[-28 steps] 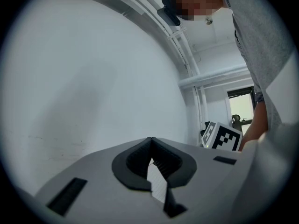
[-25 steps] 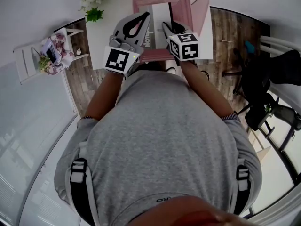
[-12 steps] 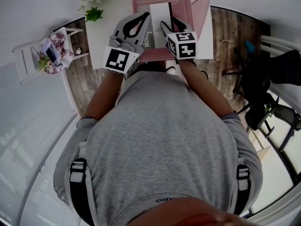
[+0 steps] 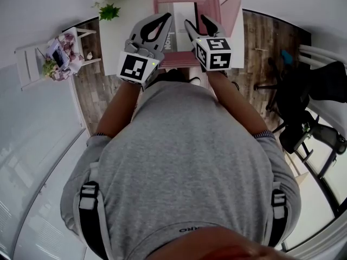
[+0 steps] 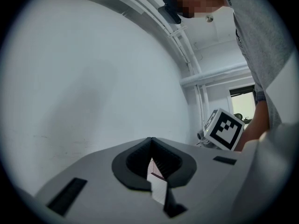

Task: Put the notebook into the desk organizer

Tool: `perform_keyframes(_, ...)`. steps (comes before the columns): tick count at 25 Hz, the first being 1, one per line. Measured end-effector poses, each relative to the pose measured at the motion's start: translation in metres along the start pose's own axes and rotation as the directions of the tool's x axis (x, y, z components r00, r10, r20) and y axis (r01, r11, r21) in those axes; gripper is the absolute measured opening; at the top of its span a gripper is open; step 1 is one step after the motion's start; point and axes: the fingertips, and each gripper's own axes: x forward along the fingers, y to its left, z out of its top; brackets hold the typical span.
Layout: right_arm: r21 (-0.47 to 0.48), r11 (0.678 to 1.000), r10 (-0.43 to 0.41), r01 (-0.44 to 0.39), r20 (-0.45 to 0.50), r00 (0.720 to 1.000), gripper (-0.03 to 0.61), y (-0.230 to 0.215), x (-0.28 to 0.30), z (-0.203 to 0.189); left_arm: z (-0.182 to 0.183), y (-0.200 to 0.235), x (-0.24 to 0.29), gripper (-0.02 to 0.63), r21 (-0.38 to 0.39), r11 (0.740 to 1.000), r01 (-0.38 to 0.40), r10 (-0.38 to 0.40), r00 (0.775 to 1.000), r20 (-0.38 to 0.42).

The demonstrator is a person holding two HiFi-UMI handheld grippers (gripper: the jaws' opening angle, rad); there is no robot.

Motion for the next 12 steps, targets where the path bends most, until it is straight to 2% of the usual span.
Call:
perform_keyframes(6, -0.079, 0.996, 0.044, -0.033, 0.141, 0.989, 0.225, 0.012, -0.028, 0.038, 0.0, -0.004, -0.007, 0.018, -0.014, 0.999, -0.041, 0.04, 0.998, -0.042)
perform_keyframes(12, -0.139, 0.988, 0.108, -0.069, 0.295, 0.949, 0.215, 0.026, -0.068, 0.076, 0.015, -0.009, -0.017, 0.018, 0.005, 0.997, -0.076, 0.077, 0.997, -0.019)
